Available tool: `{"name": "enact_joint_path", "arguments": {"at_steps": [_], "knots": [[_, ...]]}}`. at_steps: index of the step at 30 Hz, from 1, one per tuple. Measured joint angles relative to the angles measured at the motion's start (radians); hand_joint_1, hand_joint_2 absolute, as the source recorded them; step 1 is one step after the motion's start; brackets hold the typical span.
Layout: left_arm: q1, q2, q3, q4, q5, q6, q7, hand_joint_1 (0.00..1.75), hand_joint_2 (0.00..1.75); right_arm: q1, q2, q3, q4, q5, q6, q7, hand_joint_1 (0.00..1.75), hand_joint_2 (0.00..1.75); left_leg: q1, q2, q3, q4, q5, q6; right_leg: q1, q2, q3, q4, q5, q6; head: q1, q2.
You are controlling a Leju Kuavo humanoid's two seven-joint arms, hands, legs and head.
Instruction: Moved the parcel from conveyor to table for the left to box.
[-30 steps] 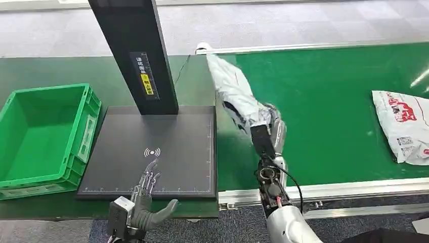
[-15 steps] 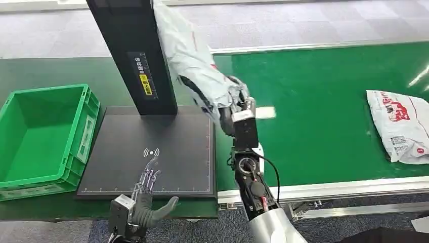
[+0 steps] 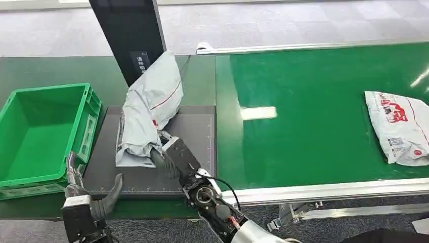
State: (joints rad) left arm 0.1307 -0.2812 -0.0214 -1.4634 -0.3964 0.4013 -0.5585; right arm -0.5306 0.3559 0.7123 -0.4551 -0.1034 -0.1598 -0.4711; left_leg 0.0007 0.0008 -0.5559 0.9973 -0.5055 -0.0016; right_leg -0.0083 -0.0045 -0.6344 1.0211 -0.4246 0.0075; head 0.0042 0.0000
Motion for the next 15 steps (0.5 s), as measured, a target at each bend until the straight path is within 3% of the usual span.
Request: {"name": "enact_joint_path", "arguments": {"at_steps": [8,12,13,14,15], "knots": [[0.016,-0.004,0.018,-0.052,-0.002,0.007,0.001,0.00,1.75,-0.001,0.000,0.048,0.029,-0.003,0.000,0.001,1.75,1.75,0.000,0.000,0.001,0.000,0.000,0.000,0.000,0.000,0.000,0.000,0.000,0.000,0.000,0.000],[0.027,-0.027,0.051,-0.102,0.047,0.253,-0.112,0.00,1.75,0.003,0.000,0.057,0.042,-0.021,0.021,0.039,1.75,1.75,0.000,0.001,0.000,0.000,0.000,0.000,0.001,0.001,0.000,0.000,0.000,0.000,0.000,0.000],[0.035,-0.033,0.073,-0.140,0.054,0.278,-0.128,0.00,1.75,0.005,0.000,0.062,0.047,-0.026,0.026,0.050,0.23,1.75,0.000,0.001,0.000,0.000,0.000,0.000,0.001,0.001,0.000,0.000,0.000,0.000,0.000,0.000],[0.042,-0.038,0.096,-0.182,0.062,0.287,-0.135,0.00,1.75,0.009,-0.001,0.069,0.050,-0.028,0.027,0.061,0.00,1.75,0.000,0.001,0.000,0.000,0.000,0.000,0.001,0.001,0.000,0.000,0.000,0.000,0.000,0.000],[0.046,-0.041,0.119,-0.224,0.070,0.290,-0.137,0.00,1.75,0.013,-0.001,0.078,0.053,-0.031,0.026,0.072,0.00,1.75,0.000,0.001,0.000,0.000,0.000,0.000,0.001,0.001,0.000,0.000,0.000,0.000,0.000,0.000]]}}
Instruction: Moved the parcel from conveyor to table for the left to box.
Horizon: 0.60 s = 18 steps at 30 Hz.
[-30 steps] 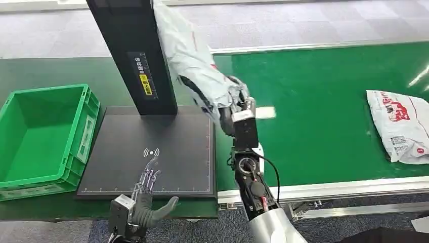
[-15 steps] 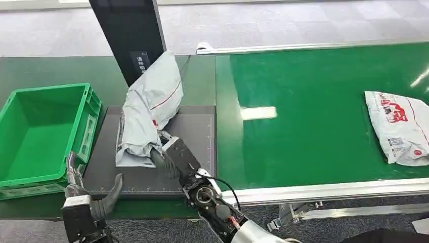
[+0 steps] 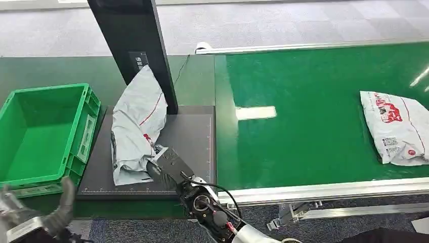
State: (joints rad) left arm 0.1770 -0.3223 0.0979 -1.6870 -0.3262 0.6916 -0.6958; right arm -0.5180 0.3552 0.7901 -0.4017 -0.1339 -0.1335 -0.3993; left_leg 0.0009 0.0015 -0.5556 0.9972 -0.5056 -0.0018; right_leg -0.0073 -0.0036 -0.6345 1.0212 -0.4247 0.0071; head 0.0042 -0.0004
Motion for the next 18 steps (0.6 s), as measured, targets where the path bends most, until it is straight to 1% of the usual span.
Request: {"name": "enact_joint_path", "arguments": {"at_steps": [3,5,8,11,13,16,18], "knots": [[0.014,-0.009,0.053,-0.109,0.006,0.003,-0.002,0.00,1.75,0.006,-0.005,0.030,0.009,-0.012,-0.030,0.023,0.00,1.75,0.000,0.000,0.000,0.000,0.000,0.000,0.000,0.000,0.000,0.000,0.000,0.000,0.000,0.000],[0.020,-0.013,0.077,-0.161,0.005,0.003,-0.002,0.00,1.75,0.007,-0.006,0.037,0.012,-0.029,-0.061,0.005,0.00,1.75,0.000,0.000,0.000,0.000,0.000,0.000,0.000,0.000,0.000,0.000,0.000,0.000,0.001,0.000],[0.022,-0.017,0.107,-0.214,0.006,0.003,-0.002,0.00,1.75,0.006,-0.006,0.025,0.013,-0.076,-0.097,-0.091,0.00,1.75,0.000,0.000,0.001,0.000,0.000,0.000,0.000,0.000,0.001,0.000,0.000,0.000,0.001,0.000],[0.022,-0.020,0.141,-0.273,0.012,0.003,-0.003,0.00,1.75,0.015,-0.005,-0.026,-0.001,-0.096,-0.099,-0.198,0.00,1.75,0.000,0.000,0.001,0.000,0.000,0.000,0.000,0.000,0.001,0.000,0.000,0.000,0.001,0.000],[0.026,-0.021,0.159,-0.309,0.012,0.003,-0.002,0.00,1.75,0.029,-0.006,-0.064,-0.024,-0.090,-0.104,-0.245,0.00,1.75,0.000,0.000,0.001,0.000,0.000,0.000,0.000,0.000,0.001,0.000,0.000,0.000,0.000,0.000],[0.036,-0.021,0.177,-0.347,0.013,0.003,-0.003,0.00,1.75,0.073,-0.013,-0.118,-0.095,-0.057,-0.131,-0.291,0.00,1.75,0.000,0.000,0.001,0.000,0.000,0.000,0.000,0.000,0.001,0.000,0.000,0.000,0.000,0.000],[0.046,-0.021,0.181,-0.360,0.012,0.003,-0.003,0.00,1.75,0.112,-0.028,-0.154,-0.195,-0.006,-0.157,-0.297,0.00,1.75,0.000,-0.001,0.001,0.000,0.000,0.000,0.000,-0.001,0.001,0.000,0.000,0.000,0.000,0.000]]}}
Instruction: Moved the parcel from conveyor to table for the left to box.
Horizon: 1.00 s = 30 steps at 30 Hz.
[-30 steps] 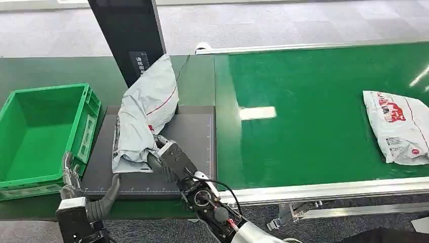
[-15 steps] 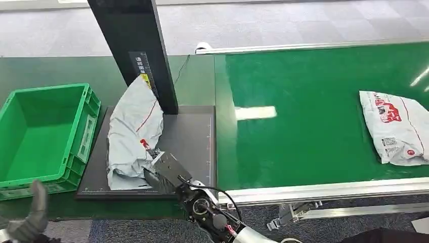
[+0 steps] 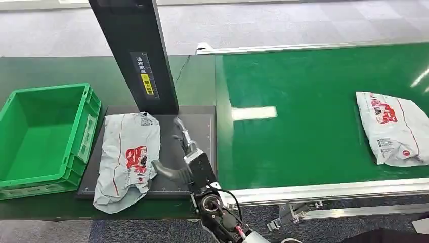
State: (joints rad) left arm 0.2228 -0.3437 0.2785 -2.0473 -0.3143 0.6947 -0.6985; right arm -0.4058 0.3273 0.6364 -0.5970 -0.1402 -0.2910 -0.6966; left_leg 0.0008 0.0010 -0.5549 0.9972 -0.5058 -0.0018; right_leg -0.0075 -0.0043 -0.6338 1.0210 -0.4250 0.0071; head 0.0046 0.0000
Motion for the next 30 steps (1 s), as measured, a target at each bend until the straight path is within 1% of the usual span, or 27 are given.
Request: {"name": "enact_joint_path", "arguments": {"at_steps": [6,10,12,13,14,16,17,18,24,28,30], "knots": [[0.021,0.000,-0.009,-0.007,-0.046,0.000,0.000,0.00,1.75,0.158,-0.038,-0.103,-0.338,0.115,-0.023,-0.005,0.00,1.75,0.000,0.000,0.000,0.000,-0.001,0.000,0.000,0.000,0.000,-0.001,0.000,0.000,0.000,0.000],[0.021,-0.001,-0.045,0.025,-0.121,0.000,0.000,0.00,1.75,0.222,-0.043,-0.164,-0.516,0.140,-0.034,-0.005,0.00,1.75,-0.001,0.001,0.002,0.000,-0.002,-0.001,0.000,0.001,0.001,-0.001,0.000,0.000,0.000,0.000],[0.021,-0.001,-0.083,0.079,-0.208,0.000,0.001,0.00,1.75,0.261,-0.045,-0.192,-0.603,0.146,-0.040,-0.005,0.00,1.75,-0.001,0.000,0.003,0.000,-0.002,-0.001,0.000,0.000,0.001,-0.001,-0.001,0.001,0.000,0.000],[0.019,-0.002,-0.111,0.133,-0.293,-0.007,0.022,0.00,1.75,0.280,-0.045,-0.209,-0.650,0.148,-0.045,-0.005,0.00,1.75,-0.001,-0.001,0.003,0.000,-0.002,-0.001,0.000,0.000,0.001,-0.001,-0.001,0.001,0.000,0.000],[0.008,-0.001,-0.146,0.213,-0.420,-0.033,0.083,0.00,1.75,0.300,-0.045,-0.227,-0.693,0.150,-0.049,-0.005,0.00,1.75,-0.002,-0.001,0.003,0.000,-0.001,0.000,-0.001,-0.001,0.002,-0.001,-0.001,0.001,0.000,0.000],[-0.023,0.001,-0.219,0.370,-0.631,-0.122,0.246,0.00,1.75,0.334,-0.043,-0.256,-0.754,0.151,-0.046,-0.005,0.00,1.75,-0.002,-0.002,0.002,0.000,-0.002,0.000,-0.001,-0.001,0.003,-0.001,-0.001,0.001,0.000,0.000],[-0.043,0.005,-0.253,0.450,-0.687,-0.149,0.298,0.00,1.75,0.349,-0.041,-0.272,-0.777,0.152,-0.039,-0.005,0.00,1.75,-0.002,0.000,0.002,0.000,-0.002,0.000,-0.001,0.000,0.003,-0.001,0.000,0.000,0.000,0.000],[-0.074,0.009,-0.282,0.534,-0.701,-0.161,0.324,0.00,1.75,0.364,-0.037,-0.287,-0.796,0.155,-0.032,-0.005,0.00,1.75,-0.002,0.001,0.003,0.000,-0.002,0.000,-0.002,0.000,0.003,-0.001,0.000,0.000,0.000,0.000],[-0.222,0.031,-0.381,0.921,-0.734,-0.248,0.423,0.00,1.75,0.400,-0.018,-0.344,-0.834,0.172,0.000,-0.005,0.00,1.75,-0.002,0.001,0.003,0.000,-0.002,0.000,-0.001,0.000,0.002,-0.001,0.000,0.000,-0.001,0.000],[-0.308,0.045,-0.414,1.125,-0.751,-0.260,0.444,0.00,1.75,0.404,-0.010,-0.363,-0.834,0.178,0.014,-0.005,0.00,1.75,-0.002,0.000,0.003,0.000,-0.002,0.000,-0.001,0.000,0.002,-0.001,0.000,0.000,-0.001,0.000],[-0.358,0.045,-0.428,1.196,-0.755,-0.263,0.446,0.00,1.75,0.404,-0.008,-0.371,-0.834,0.182,0.019,-0.005,0.00,1.75,-0.001,-0.002,0.003,0.000,-0.002,0.000,-0.001,-0.002,0.005,-0.001,-0.001,0.001,-0.001,0.000]]}}
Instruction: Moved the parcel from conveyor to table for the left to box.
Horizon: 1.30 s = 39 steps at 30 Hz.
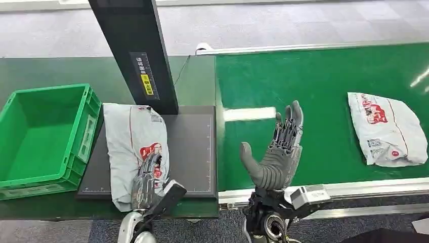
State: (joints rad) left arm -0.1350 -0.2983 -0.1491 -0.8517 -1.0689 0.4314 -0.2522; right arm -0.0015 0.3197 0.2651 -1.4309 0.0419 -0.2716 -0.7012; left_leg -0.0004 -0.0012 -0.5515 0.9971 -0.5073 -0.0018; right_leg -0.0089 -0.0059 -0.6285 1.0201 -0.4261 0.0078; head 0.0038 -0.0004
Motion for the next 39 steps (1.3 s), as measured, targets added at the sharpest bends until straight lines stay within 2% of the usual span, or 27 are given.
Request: {"name": "enact_joint_path", "arguments": {"at_steps": [6,18,19,20,21,23,24,26,29,39], "knots": [[-0.091,0.000,-0.018,0.124,-0.007,0.000,0.003,0.00,1.75,0.001,0.003,-0.008,0.000,0.004,0.000,0.000,0.00,1.75,0.000,-0.003,0.009,0.000,-0.001,0.001,-0.001,-0.002,0.010,0.000,-0.002,0.002,0.000,0.000],[-0.147,0.003,-0.023,0.207,0.017,0.001,-0.032,0.00,1.75,0.018,0.006,-0.024,0.000,0.005,0.028,0.000,0.00,1.75,0.000,-0.004,0.016,0.000,-0.001,0.001,-0.001,-0.003,0.017,0.000,-0.002,0.002,0.000,0.000],[-0.149,0.004,-0.023,0.209,0.024,0.002,-0.037,0.05,1.75,0.022,0.009,-0.027,0.000,0.011,0.036,0.000,0.00,1.75,0.000,-0.004,0.016,0.000,-0.001,0.001,-0.001,-0.003,0.017,0.000,-0.002,0.002,0.000,0.000],[-0.150,0.005,-0.023,0.213,0.032,0.007,-0.042,1.13,1.75,0.026,0.010,-0.029,0.000,0.016,0.040,0.000,0.00,1.75,0.000,-0.004,0.016,0.000,-0.001,0.001,-0.001,-0.003,0.017,0.000,-0.002,0.002,0.000,0.000],[-0.150,0.005,-0.023,0.213,0.035,0.011,-0.044,1.31,1.75,0.028,0.011,-0.031,0.000,0.017,0.040,0.000,0.00,1.75,0.000,-0.004,0.016,0.000,-0.001,0.001,-0.001,-0.003,0.017,0.000,-0.002,0.002,0.000,0.000],[-0.150,0.007,-0.021,0.218,0.042,0.017,-0.047,1.43,1.75,0.031,0.011,-0.036,0.000,0.018,0.042,0.000,0.00,1.75,0.000,-0.004,0.015,0.000,-0.001,0.001,-0.001,-0.003,0.017,0.000,-0.002,0.002,0.000,0.000],[-0.151,0.007,-0.020,0.218,0.045,0.020,-0.048,1.43,1.75,0.032,0.011,-0.038,0.000,0.018,0.045,0.000,0.00,1.75,0.000,-0.004,0.015,0.000,-0.001,0.001,-0.001,-0.003,0.017,0.000,-0.002,0.002,0.000,0.000],[-0.151,0.010,-0.013,0.219,0.047,0.030,-0.049,1.64,1.75,0.033,0.011,-0.042,0.000,0.019,0.052,0.000,0.00,1.75,0.000,-0.004,0.015,0.000,-0.001,0.001,-0.001,-0.003,0.016,0.000,-0.002,0.002,0.000,0.000],[-0.153,0.014,-0.008,0.218,0.049,0.042,-0.050,1.75,1.75,0.035,0.011,-0.049,0.000,0.020,0.055,0.000,0.00,1.75,0.000,-0.004,0.014,0.000,-0.001,0.001,-0.001,-0.003,0.016,0.000,-0.002,0.002,0.000,0.000],[-0.156,0.022,0.011,0.199,0.066,0.094,-0.057,1.75,1.75,0.035,0.011,-0.053,0.000,0.021,0.054,0.000,0.00,1.75,0.000,-0.003,0.012,0.000,-0.001,0.001,-0.001,-0.003,0.013,0.000,-0.002,0.002,0.000,0.000]]}}
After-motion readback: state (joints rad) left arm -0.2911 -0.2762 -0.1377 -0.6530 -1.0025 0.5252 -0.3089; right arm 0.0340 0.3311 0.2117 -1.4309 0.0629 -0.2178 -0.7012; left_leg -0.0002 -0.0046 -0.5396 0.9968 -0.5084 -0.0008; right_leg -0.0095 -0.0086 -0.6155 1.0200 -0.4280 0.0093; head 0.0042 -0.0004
